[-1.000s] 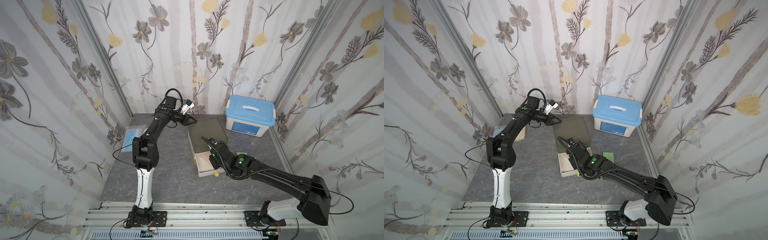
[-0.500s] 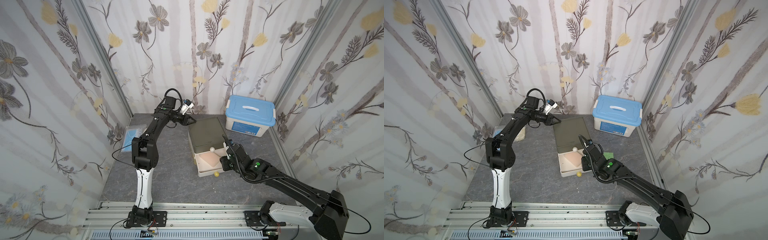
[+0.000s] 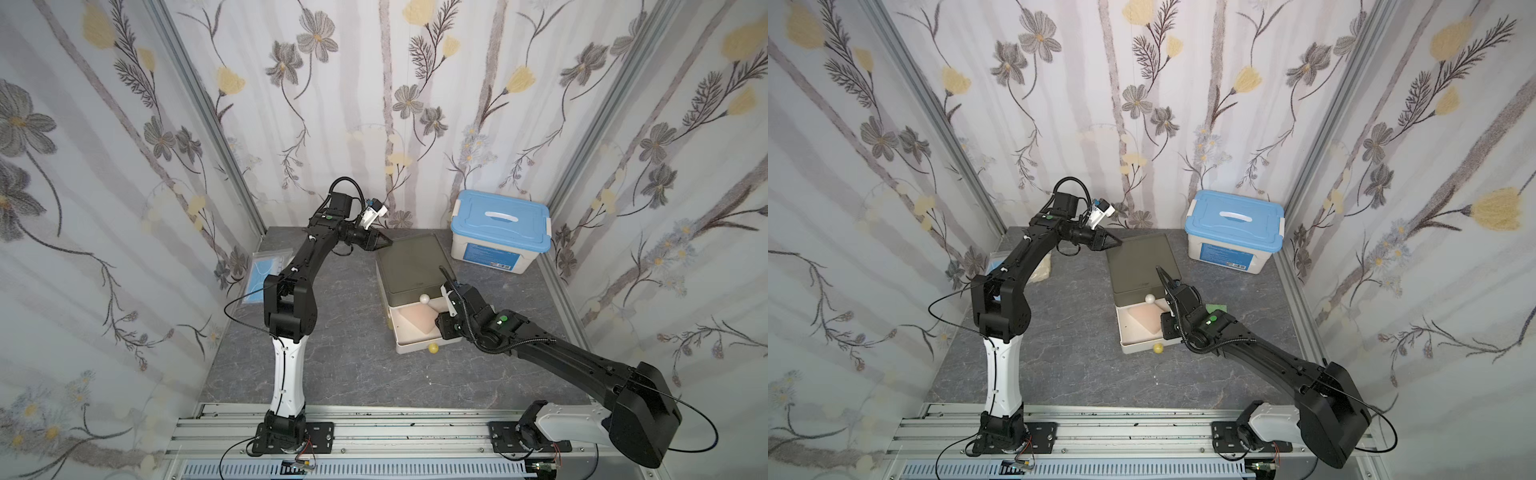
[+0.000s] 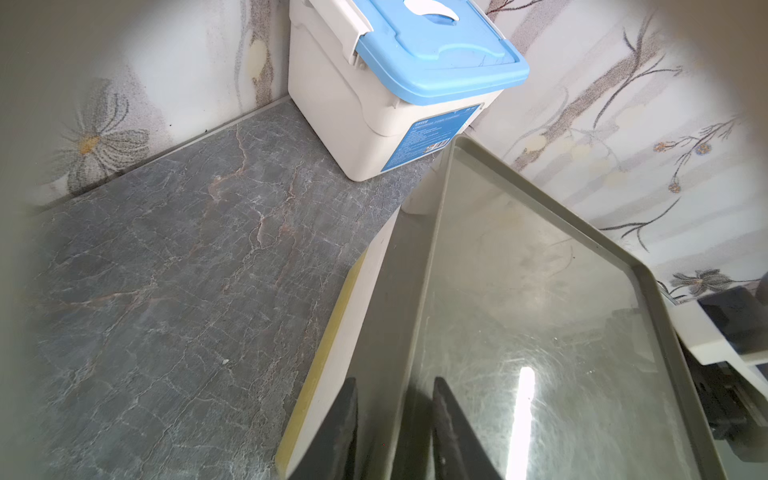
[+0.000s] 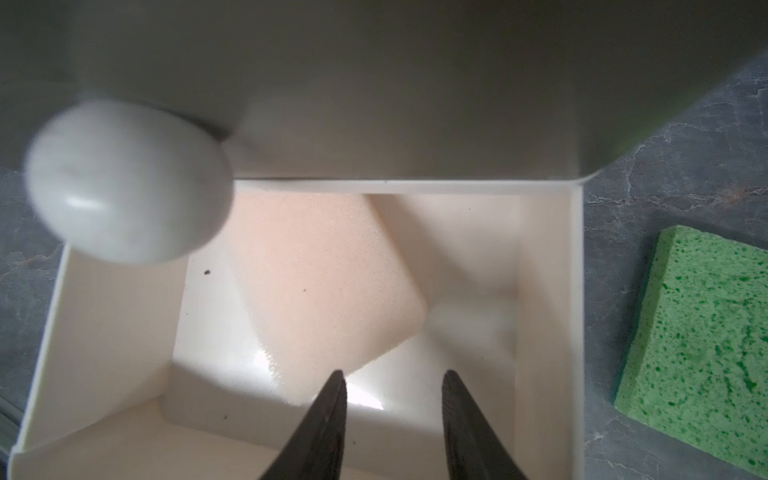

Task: Take the sponge out of the drawer
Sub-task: Pick up the sponge from the drawer.

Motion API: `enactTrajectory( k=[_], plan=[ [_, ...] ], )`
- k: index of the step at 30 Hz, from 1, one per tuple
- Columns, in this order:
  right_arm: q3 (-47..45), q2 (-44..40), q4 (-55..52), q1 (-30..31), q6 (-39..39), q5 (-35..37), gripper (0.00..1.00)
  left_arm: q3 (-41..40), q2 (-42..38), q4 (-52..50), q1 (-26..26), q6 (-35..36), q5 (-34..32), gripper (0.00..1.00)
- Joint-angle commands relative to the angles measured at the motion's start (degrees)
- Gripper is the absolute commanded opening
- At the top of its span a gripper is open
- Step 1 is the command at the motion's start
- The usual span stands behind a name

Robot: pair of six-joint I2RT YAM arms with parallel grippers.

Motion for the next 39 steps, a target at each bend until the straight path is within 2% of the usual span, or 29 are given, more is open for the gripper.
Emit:
enactTrajectory(
  k=[1,14,30,32,39],
  plan=[
    [0.8,1.5,3.1,-0.6,-1.8,-1.3,0.40,0.1,1.0,-5.6,0.2,1.6,-4.1,0.31],
    [1.0,0.6,6.0,-2.9,-0.5,-3.6,0.40,1.9,2.5,-6.7,0.2,1.7,-4.4,0.31],
    [1.4,4.9,7.8,-2.7,1.3,-1.9,0.37,1.9,2.3,-7.2,0.5,2.3,-4.3,0.31],
    [1.6,5.0,7.3,-2.7,1.1,-1.4,0.35,1.9,2.3,-7.2,0.6,2.3,-4.2,0.31],
    [1.9,5.5,7.3,-2.8,1.1,-0.5,0.17,1.8,2.1,-7.4,0.7,2.5,-4.3,0.31]
  ],
)
